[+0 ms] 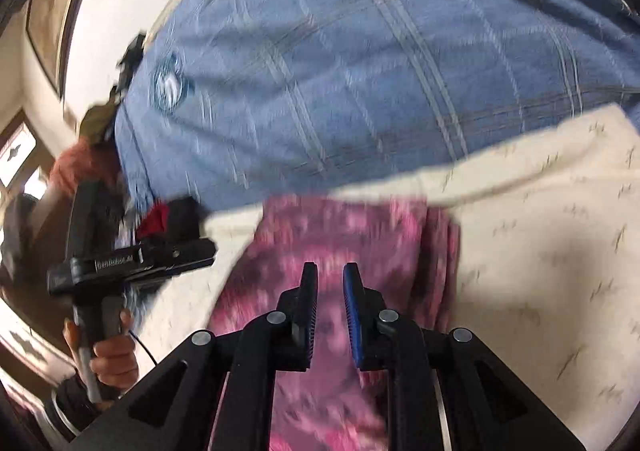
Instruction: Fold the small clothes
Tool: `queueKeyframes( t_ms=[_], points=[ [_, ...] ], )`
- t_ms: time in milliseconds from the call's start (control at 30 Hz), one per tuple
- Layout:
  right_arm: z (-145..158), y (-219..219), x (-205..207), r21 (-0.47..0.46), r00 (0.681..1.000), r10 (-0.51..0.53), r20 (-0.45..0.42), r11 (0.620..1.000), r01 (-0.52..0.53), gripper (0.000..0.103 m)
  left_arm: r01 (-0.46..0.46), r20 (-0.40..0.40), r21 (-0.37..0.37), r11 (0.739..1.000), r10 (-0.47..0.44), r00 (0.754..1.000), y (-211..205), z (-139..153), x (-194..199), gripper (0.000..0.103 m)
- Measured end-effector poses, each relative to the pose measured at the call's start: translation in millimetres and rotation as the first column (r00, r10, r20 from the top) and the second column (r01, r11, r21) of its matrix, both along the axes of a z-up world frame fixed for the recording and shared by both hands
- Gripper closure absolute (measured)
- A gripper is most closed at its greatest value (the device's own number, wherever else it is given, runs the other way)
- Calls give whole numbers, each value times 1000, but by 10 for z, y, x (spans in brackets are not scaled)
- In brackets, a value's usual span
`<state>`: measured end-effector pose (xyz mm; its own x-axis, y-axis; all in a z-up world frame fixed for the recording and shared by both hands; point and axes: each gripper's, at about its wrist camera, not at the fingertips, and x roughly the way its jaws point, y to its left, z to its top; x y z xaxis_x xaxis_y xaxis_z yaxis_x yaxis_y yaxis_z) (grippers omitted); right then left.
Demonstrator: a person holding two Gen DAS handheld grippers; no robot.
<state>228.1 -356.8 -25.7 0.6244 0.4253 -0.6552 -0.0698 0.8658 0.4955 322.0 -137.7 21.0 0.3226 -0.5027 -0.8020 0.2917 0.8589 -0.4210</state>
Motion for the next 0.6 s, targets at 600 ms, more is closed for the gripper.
queueKeyframes(
  t_ms=[600],
  points=[
    [-243, 81, -854, -96, 998, -2, -67, 995, -5, 82, 141, 12, 113, 984, -143, 990, -109, -171, -1115, 47]
  ],
)
